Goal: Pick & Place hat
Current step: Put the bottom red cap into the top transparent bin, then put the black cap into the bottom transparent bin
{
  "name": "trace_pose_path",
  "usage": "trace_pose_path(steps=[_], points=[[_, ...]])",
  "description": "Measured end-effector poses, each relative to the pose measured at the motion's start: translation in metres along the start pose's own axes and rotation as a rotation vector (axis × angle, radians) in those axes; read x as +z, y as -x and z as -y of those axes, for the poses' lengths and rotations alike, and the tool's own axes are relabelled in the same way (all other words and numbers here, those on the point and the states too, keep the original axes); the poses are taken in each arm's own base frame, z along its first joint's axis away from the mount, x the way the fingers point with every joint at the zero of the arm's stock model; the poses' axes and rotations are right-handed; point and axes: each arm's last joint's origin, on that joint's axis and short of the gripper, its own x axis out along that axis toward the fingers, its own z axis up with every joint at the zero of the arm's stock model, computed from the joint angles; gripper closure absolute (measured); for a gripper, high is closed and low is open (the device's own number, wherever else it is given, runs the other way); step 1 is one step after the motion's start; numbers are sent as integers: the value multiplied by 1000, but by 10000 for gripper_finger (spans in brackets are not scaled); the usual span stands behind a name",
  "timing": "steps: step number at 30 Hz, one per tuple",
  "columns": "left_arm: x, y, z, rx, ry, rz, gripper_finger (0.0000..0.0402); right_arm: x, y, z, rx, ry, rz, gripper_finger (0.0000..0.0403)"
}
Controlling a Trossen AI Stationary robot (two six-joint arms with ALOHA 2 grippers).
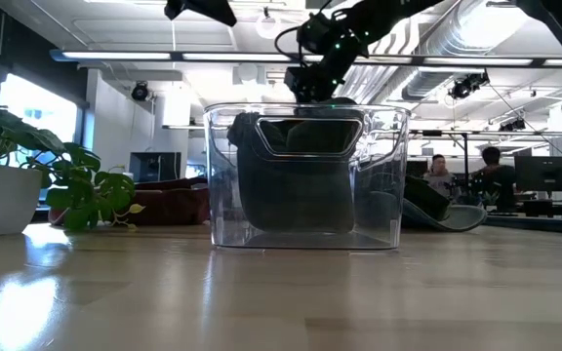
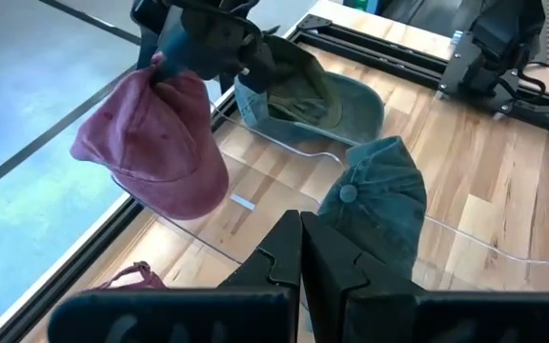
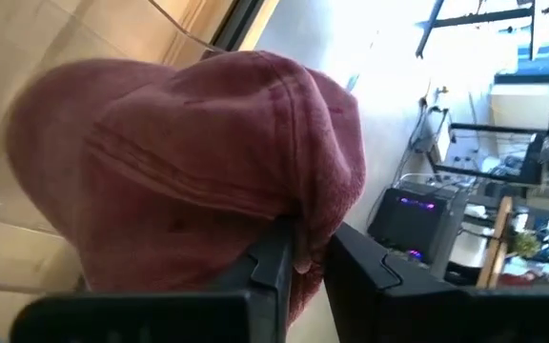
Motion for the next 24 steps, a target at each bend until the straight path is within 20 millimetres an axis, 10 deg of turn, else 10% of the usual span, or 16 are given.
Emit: trace_pose_path(steps=[10,18,24], points=[[0,0,0,1,0,1,401,-2,28,11,-50,-125,29,260],[0,0,1,-27,0,-8,401,-15,109,29,-97,-740,123,232],[-1,0,3,-101,-28,-29,401,-43,144,10,185,-1109,51,242]])
